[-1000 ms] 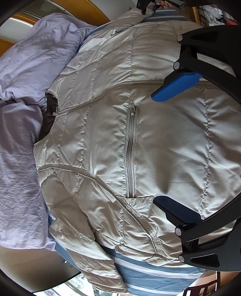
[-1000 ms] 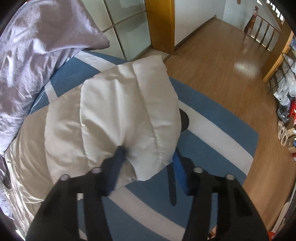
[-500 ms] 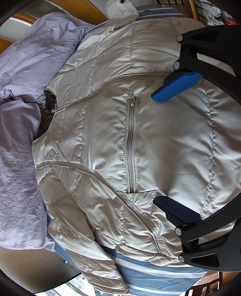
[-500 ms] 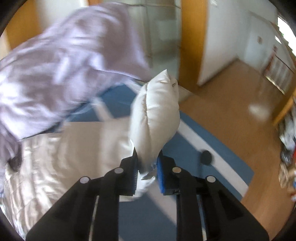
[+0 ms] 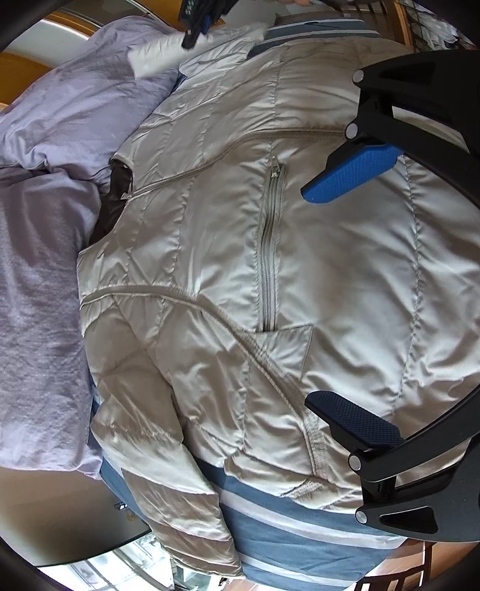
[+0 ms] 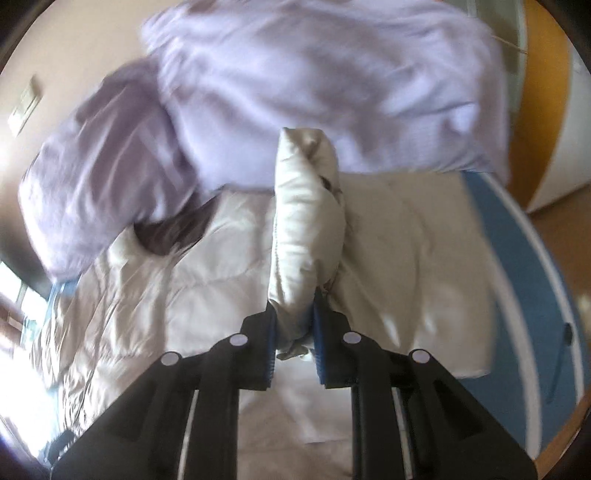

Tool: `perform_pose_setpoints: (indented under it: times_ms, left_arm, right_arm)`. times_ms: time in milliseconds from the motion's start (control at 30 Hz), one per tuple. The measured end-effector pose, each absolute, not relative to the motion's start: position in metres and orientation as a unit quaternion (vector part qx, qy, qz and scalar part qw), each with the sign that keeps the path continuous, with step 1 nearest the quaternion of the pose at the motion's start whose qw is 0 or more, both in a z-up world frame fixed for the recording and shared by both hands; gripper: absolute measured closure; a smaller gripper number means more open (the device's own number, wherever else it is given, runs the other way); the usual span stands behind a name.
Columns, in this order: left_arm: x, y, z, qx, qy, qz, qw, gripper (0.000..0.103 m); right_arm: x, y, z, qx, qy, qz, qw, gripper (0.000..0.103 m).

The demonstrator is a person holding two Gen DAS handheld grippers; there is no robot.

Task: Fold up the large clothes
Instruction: 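Grasp the jacket sleeve with the right gripper and fold it across the body, then open the right gripper and press the folded sleeve flat on the chest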

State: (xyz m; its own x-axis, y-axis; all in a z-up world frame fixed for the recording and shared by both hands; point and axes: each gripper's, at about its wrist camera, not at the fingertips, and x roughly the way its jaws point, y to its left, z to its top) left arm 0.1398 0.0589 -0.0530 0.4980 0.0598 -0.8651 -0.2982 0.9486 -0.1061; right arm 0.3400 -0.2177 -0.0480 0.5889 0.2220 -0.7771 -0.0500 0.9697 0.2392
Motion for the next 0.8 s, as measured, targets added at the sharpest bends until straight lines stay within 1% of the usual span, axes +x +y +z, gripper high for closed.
perform_pose_setpoints:
  times_ms: [367,667,767,800]
  left_arm:
    - [0.138,0.070,-0.048,-0.121,0.482,0.111,0.861,0.001]
    - [0.134,0.076,-0.049,-0.124,0.483,0.120,0.858,0.001]
    - [0.134,0.076,-0.049,-0.124,0.483,0.122,0.859,0.001]
    - [0.134,0.077,-0.048,-0.123,0.482,0.122,0.859,0.001]
  right_arm:
    - [0.321,-0.114,-0.080,0.051,0.498,0.167,0.849,0.086]
    - [0.315,-0.062,-0.091,0.054,0.515,0.207,0.830,0.085]
    - [0.314,-0.047,-0.105,0.032,0.526,0.210,0.824,0.084]
    - [0.313,-0.045,-0.108,0.029,0.528,0.212,0.822,0.081]
